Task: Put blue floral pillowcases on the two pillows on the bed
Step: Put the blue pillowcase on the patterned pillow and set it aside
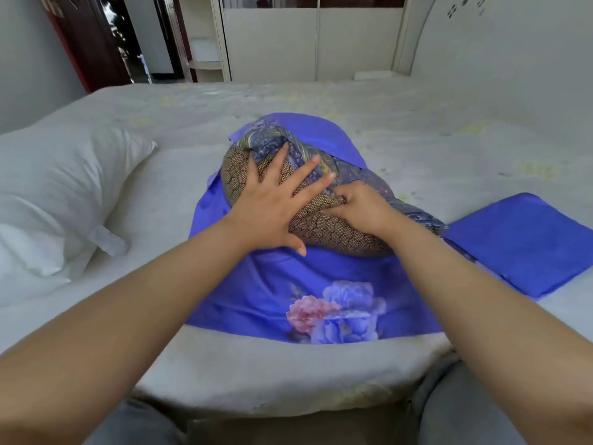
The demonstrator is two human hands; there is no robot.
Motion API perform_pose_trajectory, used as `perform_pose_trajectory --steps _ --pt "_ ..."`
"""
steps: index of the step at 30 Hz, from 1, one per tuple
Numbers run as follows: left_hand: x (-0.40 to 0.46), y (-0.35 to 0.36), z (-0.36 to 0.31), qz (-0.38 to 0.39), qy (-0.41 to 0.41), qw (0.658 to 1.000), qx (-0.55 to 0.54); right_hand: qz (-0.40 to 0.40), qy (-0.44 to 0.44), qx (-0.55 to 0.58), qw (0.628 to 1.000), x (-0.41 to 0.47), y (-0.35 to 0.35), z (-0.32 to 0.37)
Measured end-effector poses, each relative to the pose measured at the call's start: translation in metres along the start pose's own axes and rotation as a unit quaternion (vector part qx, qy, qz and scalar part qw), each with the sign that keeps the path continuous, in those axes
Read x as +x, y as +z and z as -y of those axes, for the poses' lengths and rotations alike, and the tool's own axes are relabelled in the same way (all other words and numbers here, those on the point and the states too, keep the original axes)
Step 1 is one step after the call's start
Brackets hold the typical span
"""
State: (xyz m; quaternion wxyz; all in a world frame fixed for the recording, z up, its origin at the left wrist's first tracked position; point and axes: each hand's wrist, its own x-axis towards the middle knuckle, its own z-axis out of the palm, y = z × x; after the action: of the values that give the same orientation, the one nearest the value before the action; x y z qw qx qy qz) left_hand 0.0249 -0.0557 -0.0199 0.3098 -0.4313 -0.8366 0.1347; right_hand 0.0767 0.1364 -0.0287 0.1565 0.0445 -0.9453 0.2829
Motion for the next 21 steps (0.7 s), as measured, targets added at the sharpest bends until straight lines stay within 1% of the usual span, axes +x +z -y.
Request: perform_pose_trajectory --steps 4,5,6,7,8,9,10,11,12,13,15,17,19,20,21 --pt "0.021 0.002 0.014 -0.009 0.051 0.998 0.035 0.107 0.073 0.083 0.988 0.026 -0.021 -0.004" --pt "0.029 0.002 0.017 -0.005 0.061 0.998 0.032 0.128 0.089 0.102 0.983 0.028 -0.024 -0.003" --pt "0.038 0.005 0.019 0.001 0.066 0.998 0.018 0.128 0.094 0.106 0.982 0.032 -0.024 -0.004" --pt "0.045 0.006 0.02 0.004 0.062 0.998 -0.004 0.105 0.084 0.06 0.989 0.035 -0.022 -0.004" --pt "0.051 0.01 0.022 0.009 0.05 0.998 -0.029 0.067 0.072 -0.018 0.995 0.035 -0.016 -0.003" --pt "0.056 0.013 0.024 0.018 0.029 0.998 -0.057 0.003 0.067 -0.105 0.992 0.032 -0.008 -0.001" --pt "0.06 0.018 0.027 0.027 0.002 0.996 -0.086 -0.082 0.066 -0.189 0.976 0.022 0.003 0.005" --pt "0.061 0.023 0.03 0.035 -0.028 0.992 -0.122 -0.167 0.061 -0.25 0.952 0.009 0.016 0.013" --pt "0.062 0.028 0.034 0.04 -0.055 0.984 -0.165 -0.235 0.048 -0.289 0.927 -0.005 0.028 0.02" --pt "0.06 0.033 0.037 0.048 -0.078 0.973 -0.21 -0.28 0.034 -0.309 0.908 -0.019 0.037 0.027" --pt "0.052 0.043 0.044 0.072 -0.112 0.946 -0.294 -0.312 0.031 -0.31 0.897 -0.035 0.053 0.018" --pt "0.042 0.05 0.049 0.1 -0.137 0.919 -0.356 -0.325 0.076 -0.289 0.897 -0.039 0.053 0.002" --pt "0.034 0.051 0.051 0.109 -0.164 0.895 -0.399 -0.34 0.128 -0.234 0.902 -0.038 0.049 -0.004" --pt "0.032 0.051 0.051 0.111 -0.177 0.881 -0.424 -0.346 0.128 -0.19 0.91 -0.037 0.049 -0.004" --pt "0.029 0.049 0.051 0.112 -0.186 0.868 -0.447 -0.348 0.11 -0.133 0.922 -0.034 0.05 0.0"
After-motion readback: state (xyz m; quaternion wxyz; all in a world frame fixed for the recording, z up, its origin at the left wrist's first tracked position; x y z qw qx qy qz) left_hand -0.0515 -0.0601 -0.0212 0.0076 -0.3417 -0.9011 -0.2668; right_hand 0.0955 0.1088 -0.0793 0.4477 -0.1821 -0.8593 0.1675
